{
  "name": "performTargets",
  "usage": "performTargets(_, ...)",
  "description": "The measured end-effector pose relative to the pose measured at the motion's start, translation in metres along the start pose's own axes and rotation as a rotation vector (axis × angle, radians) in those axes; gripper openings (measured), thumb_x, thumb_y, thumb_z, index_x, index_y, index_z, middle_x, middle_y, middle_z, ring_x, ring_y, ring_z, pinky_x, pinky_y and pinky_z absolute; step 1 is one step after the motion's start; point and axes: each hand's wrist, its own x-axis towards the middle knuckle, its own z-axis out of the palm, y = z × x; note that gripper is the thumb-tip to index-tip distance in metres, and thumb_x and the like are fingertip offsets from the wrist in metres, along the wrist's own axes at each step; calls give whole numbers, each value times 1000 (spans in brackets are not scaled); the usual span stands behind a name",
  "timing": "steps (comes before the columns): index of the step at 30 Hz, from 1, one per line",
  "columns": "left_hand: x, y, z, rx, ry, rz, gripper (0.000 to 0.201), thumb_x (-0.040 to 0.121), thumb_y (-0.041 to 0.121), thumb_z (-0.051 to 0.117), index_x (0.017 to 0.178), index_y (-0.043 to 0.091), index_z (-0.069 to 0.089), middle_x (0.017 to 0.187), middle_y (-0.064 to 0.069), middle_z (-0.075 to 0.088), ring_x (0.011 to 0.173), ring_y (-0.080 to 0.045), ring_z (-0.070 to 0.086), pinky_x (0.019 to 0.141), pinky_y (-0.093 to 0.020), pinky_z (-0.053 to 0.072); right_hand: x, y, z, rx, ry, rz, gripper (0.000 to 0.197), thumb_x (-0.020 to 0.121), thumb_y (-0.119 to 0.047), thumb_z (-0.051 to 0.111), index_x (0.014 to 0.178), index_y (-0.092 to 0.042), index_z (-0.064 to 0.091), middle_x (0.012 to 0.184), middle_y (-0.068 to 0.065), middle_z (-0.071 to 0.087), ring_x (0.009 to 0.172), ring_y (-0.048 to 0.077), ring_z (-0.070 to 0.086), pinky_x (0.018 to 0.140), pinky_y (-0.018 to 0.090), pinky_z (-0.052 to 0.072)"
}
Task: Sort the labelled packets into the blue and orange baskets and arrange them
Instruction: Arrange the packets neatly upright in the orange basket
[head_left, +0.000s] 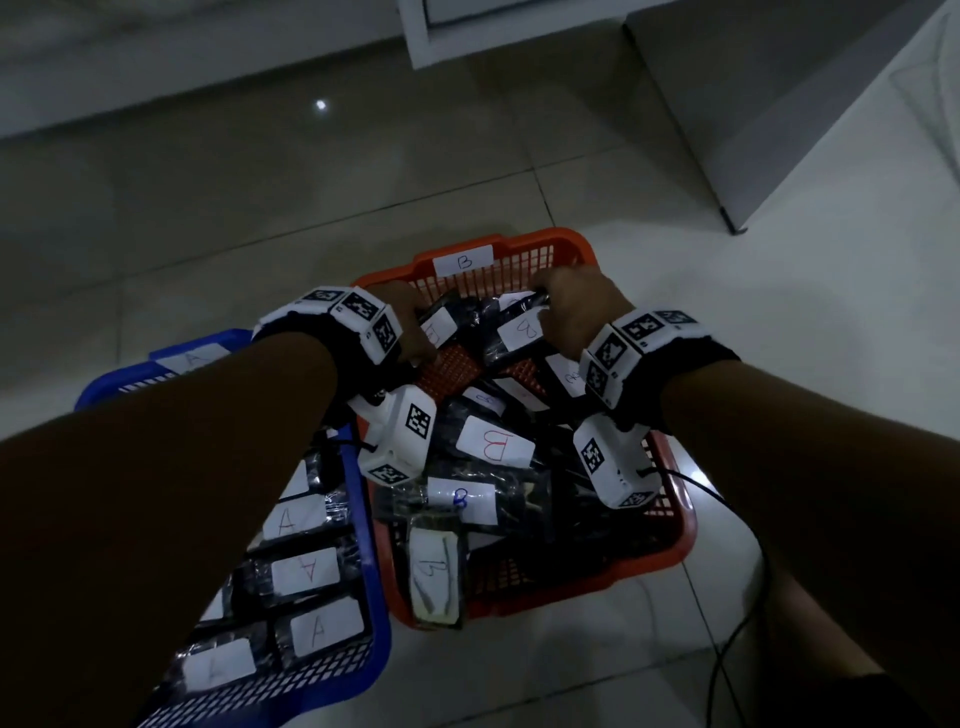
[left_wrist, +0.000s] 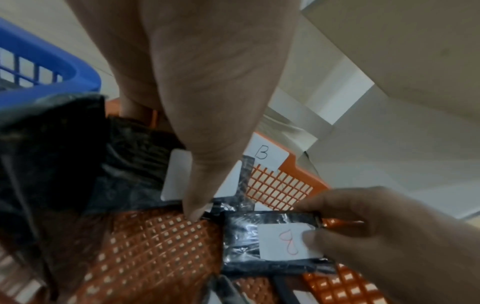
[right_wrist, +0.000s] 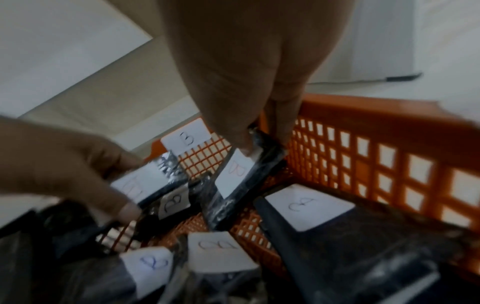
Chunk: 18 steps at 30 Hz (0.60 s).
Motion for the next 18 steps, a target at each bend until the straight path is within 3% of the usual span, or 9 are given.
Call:
performTargets(3, 0, 0, 3, -10, 24, 25, 38, 73, 33, 78, 104, 12, 71, 101, -7, 70, 89, -25, 66, 79, -34, 54, 1, -2, 1, -78, -29, 42, 24, 91, -9, 56, 113, -3, 63, 111, 14, 67, 100, 26, 63, 77, 26, 48)
performTargets(6, 0, 0, 8, -34, -38, 22, 38, 79, 32, 74, 110, 11, 68, 105, -7, 67, 89, -24, 61, 81, -33, 51, -1, -8, -3, -116, -72, 67, 42, 87, -14, 65, 123, 1, 50, 121, 17, 59, 107, 29, 60, 81, 31, 49)
performTargets(9, 5, 0, 12, -37, -76, 49, 24, 83, 32, 70, 102, 16, 67, 95, -8, 65, 80, -23, 59, 68, -26, 47, -7, -13, -3, -133, 44, 87, 56, 81, -19, 72, 128, -3, 45, 132, 17, 44, 110, 34, 56, 86, 38, 50)
performTargets(11, 6, 3, 13, -33, -67, 53, 12, 88, 28, 65, 93, 17, 61, 85, -6, 59, 65, -13, 47, 52, -12, 33, -11, -16, -1, -162, 73, 66, 37, 83, -15, 69, 116, -4, 55, 119, 14, 55, 103, 32, 60, 80, 37, 50)
performTargets(13, 8, 8, 14, -56, -45, 72, 18, 92, 27, 60, 101, 12, 66, 89, -9, 60, 71, -13, 46, 49, -11, 25, -14, -15, 3, -190, -49, 69, 25, 86, -13, 64, 108, -4, 60, 107, 12, 63, 99, 30, 64, 74, 34, 48)
performTargets(15, 9, 12, 12, -61, -39, 90, 28, 93, 28, 58, 106, 5, 68, 89, -9, 58, 77, -16, 47, 51, -14, 25, -17, -12, 8, -235, -162, 98, 26, 87, -17, 64, 110, -4, 61, 108, 11, 65, 98, 28, 65, 70, 31, 46)
performTargets(18, 7, 14, 6, -31, -80, 79, 16, 92, 30, 59, 92, 14, 61, 79, -4, 54, 67, -13, 46, 52, -14, 27, -16, -10, 13, -194, -206, 158, 37, 82, -23, 68, 115, -8, 60, 114, 9, 64, 99, 29, 64, 79, 32, 52)
